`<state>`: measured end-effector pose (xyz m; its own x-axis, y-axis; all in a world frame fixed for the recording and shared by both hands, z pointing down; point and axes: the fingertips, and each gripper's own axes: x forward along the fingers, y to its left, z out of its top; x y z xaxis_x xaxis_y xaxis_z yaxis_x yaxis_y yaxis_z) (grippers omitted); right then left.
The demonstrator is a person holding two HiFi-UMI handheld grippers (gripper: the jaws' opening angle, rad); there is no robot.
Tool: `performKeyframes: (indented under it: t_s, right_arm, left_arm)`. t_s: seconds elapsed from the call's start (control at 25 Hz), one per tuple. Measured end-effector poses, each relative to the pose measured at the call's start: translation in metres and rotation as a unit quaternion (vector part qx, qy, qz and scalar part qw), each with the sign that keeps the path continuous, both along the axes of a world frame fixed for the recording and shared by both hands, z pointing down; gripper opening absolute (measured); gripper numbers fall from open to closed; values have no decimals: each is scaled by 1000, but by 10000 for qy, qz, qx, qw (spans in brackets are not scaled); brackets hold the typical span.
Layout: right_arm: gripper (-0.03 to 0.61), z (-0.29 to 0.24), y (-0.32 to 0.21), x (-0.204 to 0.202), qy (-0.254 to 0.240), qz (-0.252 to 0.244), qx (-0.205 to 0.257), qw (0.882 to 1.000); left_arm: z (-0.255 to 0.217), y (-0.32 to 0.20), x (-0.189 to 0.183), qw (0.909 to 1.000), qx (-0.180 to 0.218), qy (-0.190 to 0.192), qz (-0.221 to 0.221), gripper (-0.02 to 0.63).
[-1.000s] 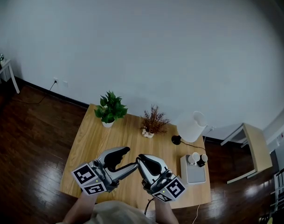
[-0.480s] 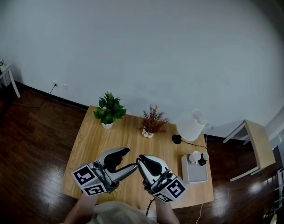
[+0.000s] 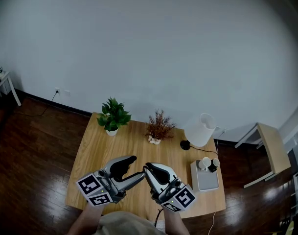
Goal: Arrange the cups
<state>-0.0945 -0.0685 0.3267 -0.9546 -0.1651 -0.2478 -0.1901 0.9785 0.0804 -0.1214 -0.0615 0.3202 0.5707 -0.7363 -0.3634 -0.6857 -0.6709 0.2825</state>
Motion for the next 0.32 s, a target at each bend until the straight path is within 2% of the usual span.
performKeyframes:
  t_s: [0.32]
  right_arm:
    - [37, 3, -1, 6, 17, 35, -9, 10000]
  left_arm:
    - [2, 0, 5, 10000, -28, -1, 6, 264]
